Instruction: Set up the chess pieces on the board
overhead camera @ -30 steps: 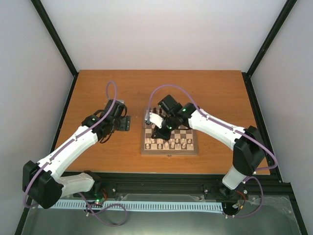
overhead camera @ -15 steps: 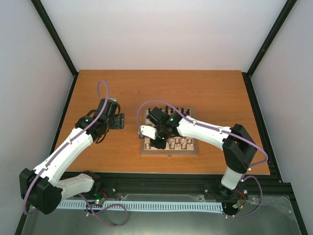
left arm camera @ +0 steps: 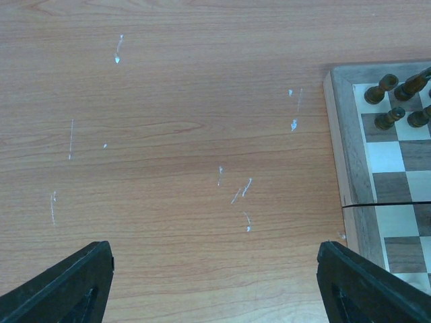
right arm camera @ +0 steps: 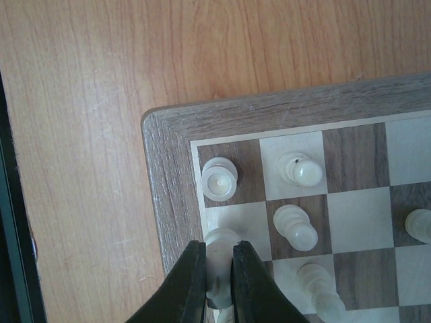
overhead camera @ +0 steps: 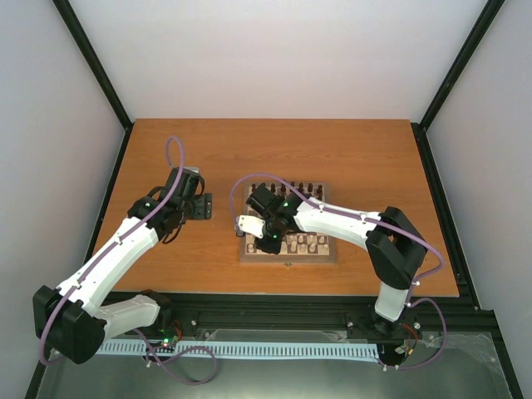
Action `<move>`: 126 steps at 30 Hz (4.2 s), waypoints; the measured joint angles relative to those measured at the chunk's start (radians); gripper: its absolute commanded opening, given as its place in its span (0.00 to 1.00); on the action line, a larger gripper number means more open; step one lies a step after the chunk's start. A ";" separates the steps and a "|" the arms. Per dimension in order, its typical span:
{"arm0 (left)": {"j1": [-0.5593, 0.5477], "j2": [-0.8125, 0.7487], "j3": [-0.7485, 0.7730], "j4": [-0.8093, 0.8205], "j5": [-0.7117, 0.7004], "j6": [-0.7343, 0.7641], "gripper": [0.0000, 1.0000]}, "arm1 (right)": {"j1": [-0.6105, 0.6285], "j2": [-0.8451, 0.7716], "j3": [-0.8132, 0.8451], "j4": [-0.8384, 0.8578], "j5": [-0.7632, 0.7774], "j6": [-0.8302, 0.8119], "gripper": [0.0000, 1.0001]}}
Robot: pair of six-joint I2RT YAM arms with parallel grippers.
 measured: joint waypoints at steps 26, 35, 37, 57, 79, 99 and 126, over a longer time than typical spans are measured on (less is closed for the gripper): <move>0.000 0.006 -0.001 0.000 0.026 0.013 0.84 | -0.006 0.037 -0.005 0.010 -0.003 0.008 0.33; 0.000 0.008 -0.001 0.000 0.041 0.015 0.84 | -0.121 -0.013 0.077 -0.015 -0.024 0.021 0.40; 0.000 0.008 -0.001 0.000 0.044 0.015 0.84 | -0.148 -0.013 0.096 -0.011 -0.008 0.028 0.41; 0.000 0.008 -0.001 0.000 0.067 0.016 0.84 | -0.171 0.200 0.212 -0.042 0.018 0.058 0.34; 0.000 0.010 -0.002 0.000 0.081 0.023 0.84 | -0.185 0.202 0.188 -0.025 0.014 0.076 0.10; 0.000 0.015 -0.002 0.000 0.107 0.024 0.84 | -0.251 -0.018 -0.019 -0.062 -0.043 0.004 0.13; 0.000 0.021 -0.002 0.000 0.113 0.026 0.84 | -0.218 0.031 -0.042 -0.081 -0.078 -0.037 0.26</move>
